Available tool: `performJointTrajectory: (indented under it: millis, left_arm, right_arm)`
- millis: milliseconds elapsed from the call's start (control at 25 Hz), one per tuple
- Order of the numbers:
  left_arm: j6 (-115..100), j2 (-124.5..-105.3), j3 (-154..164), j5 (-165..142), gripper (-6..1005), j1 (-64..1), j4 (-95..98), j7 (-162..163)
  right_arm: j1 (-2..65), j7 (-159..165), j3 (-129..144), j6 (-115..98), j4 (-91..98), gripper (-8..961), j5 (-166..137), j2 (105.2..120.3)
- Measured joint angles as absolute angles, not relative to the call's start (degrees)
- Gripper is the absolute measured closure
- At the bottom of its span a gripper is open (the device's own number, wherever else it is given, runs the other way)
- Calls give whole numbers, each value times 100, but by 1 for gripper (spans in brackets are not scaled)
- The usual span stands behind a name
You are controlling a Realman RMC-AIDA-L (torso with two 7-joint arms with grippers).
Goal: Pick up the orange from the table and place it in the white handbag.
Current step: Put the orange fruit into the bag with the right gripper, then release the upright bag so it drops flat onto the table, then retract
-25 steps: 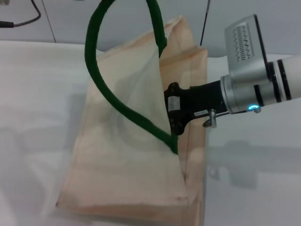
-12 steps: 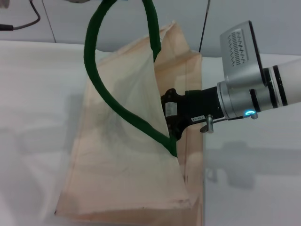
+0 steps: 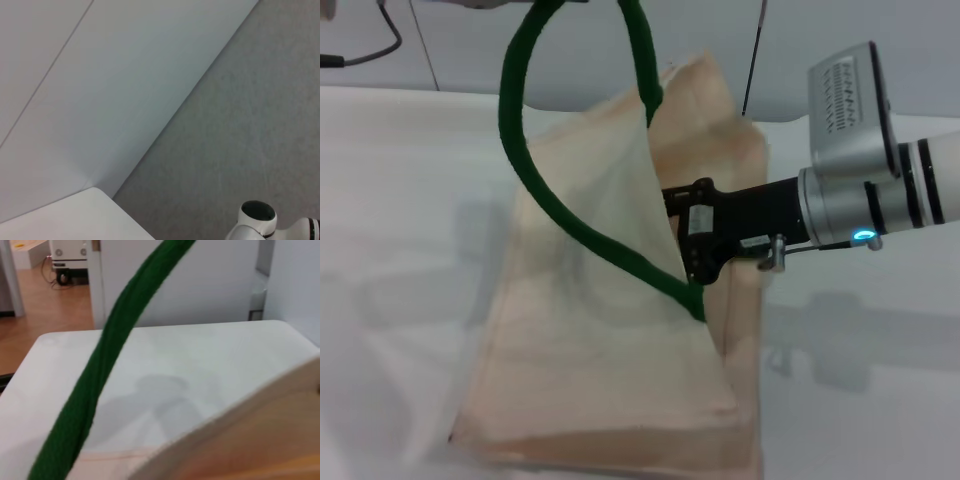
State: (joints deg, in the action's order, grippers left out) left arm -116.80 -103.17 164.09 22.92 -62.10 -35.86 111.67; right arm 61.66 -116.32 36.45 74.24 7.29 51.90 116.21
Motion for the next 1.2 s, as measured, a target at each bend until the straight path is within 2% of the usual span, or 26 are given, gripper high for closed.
performJointTrajectory:
  millis: [280,480,880,1200]
  left_arm:
    - [-11681,-10309,16409,2296,871,-6197,-3586,11171]
    - [-11675,-10295,16409,2307,871,-6172,-3586,11176]
    - [-11516,-10299,16409,2294,871,-6010,-3586,11165]
    - [-11466,-10318,16409,2284,870,-5927,-3586,11137]
  right_arm:
    - [6060,-11516,3672,7453,905,130,5211,11609]
    - [5879,-11341,3644,7451,1193,60,5211,11601]
    - [4799,-10630,3397,7565,2785,69,5212,11542]
    - [4479,-10624,1891,7423,3047,68,5212,11456]
